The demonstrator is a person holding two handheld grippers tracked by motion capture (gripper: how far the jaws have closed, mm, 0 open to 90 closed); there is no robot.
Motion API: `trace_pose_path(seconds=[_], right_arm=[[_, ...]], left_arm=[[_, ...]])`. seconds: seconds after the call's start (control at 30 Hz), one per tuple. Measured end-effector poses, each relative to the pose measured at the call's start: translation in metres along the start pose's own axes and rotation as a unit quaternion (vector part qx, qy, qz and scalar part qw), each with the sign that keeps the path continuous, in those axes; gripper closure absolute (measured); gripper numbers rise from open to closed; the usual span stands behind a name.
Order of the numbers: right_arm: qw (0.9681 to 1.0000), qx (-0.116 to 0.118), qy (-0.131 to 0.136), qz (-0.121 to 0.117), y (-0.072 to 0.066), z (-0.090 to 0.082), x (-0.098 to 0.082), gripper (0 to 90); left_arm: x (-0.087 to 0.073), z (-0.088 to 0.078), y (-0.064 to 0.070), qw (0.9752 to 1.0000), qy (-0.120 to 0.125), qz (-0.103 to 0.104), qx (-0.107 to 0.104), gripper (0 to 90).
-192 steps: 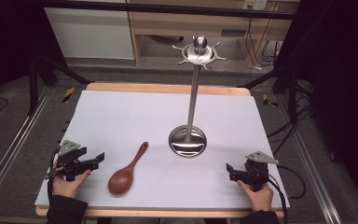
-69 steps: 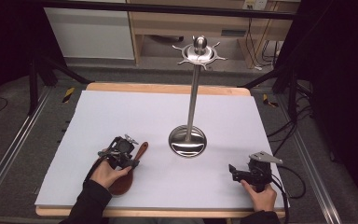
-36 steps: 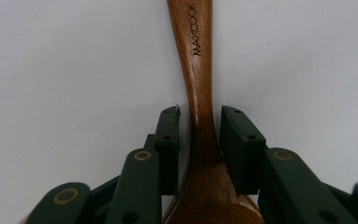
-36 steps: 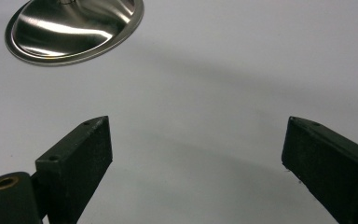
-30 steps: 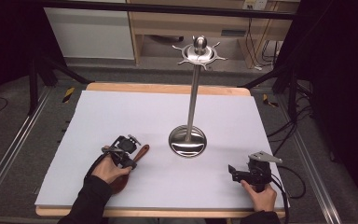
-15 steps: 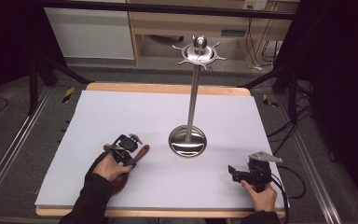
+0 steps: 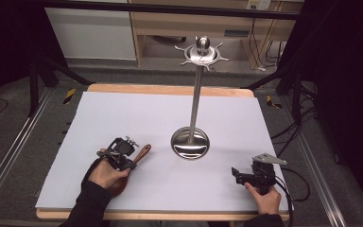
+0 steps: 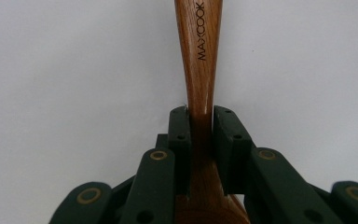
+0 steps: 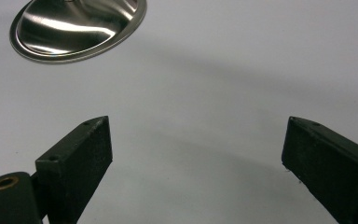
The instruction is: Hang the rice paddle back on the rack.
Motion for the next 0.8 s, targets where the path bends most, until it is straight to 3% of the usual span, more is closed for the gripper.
trace_pose_path(seconds=[0.37,0.8], right_arm=[[1.0,-0.001,0.002,-0.003,0.001,0.0,0.0,8.8],[1.0,-0.001,0.004,-0.002,0.001,-0.001,0.0,8.8]], left_arm=[[-0.009,-0.02,-0.004,0.9979,0.063,-0.012,-0.01,77.1],[-0.018,-0.04,-0.007,0.9916,0.127,-0.025,-0.003,77.3]])
Point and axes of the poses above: each handheld gripper's, and its own axes: z roughly forward along the jaws, x roughly out of its top, y roughly to its right, the point moved 4 cm from there along z, roughly forward along the jaws, and after that the axes turned 4 degrees about y, right-handed, at the moved point
